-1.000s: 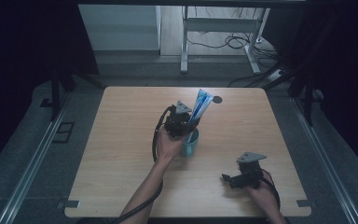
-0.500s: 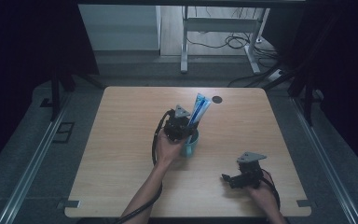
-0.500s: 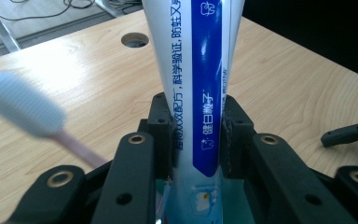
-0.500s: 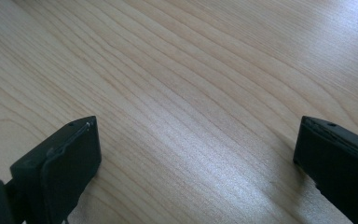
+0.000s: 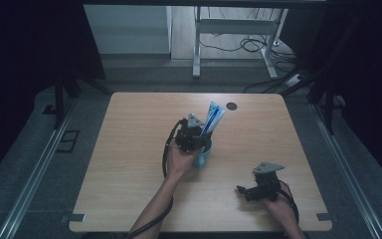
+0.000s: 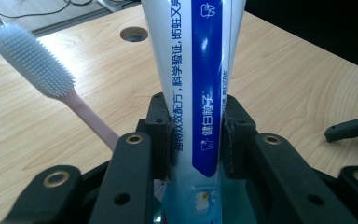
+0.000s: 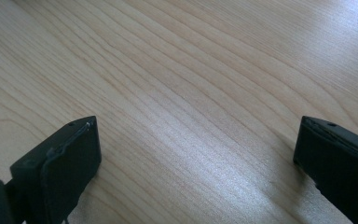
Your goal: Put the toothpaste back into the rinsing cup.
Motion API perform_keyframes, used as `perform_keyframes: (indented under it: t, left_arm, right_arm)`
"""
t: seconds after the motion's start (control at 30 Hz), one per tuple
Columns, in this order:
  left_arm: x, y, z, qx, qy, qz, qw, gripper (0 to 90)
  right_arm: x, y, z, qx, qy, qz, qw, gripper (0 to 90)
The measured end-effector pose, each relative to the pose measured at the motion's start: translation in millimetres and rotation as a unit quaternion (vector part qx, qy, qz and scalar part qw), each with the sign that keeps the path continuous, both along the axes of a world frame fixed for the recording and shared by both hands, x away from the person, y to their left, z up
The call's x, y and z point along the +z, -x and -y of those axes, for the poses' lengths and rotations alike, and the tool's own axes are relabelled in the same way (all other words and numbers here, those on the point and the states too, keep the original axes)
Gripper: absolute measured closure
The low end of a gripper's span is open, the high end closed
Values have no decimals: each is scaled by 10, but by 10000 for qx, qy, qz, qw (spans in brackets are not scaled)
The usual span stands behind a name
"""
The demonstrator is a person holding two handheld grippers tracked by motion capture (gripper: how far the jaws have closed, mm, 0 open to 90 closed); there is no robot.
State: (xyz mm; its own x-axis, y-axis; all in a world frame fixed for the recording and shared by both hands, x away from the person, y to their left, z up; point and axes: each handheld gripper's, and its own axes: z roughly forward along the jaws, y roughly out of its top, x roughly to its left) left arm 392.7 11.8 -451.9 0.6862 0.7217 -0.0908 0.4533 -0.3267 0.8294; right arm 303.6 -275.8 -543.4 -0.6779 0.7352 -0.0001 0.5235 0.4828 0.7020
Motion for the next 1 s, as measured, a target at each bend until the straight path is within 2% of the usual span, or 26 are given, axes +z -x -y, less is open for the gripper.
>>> perform_keyframes:
  t: [0.2, 0.5, 0.6, 1.0]
  left_arm:
    - [-24, 19, -13, 10, 33, -17, 10000, 681]
    - [-92, 37, -51, 13, -151, -154, 9998, 674]
    - [-103, 43, -76, 27, -25, -181, 9998, 675]
    - [-92, 35, -76, -23, -54, -271, 9996, 632]
  right_arm:
    - [0, 1, 0, -1, -1, -5, 10000, 1]
    - [0, 0, 0, 0, 0, -4, 10000, 1]
    - [0, 1, -1, 0, -1, -7, 10000, 1]
    - [1, 1, 0, 0, -2, -8, 10000, 1]
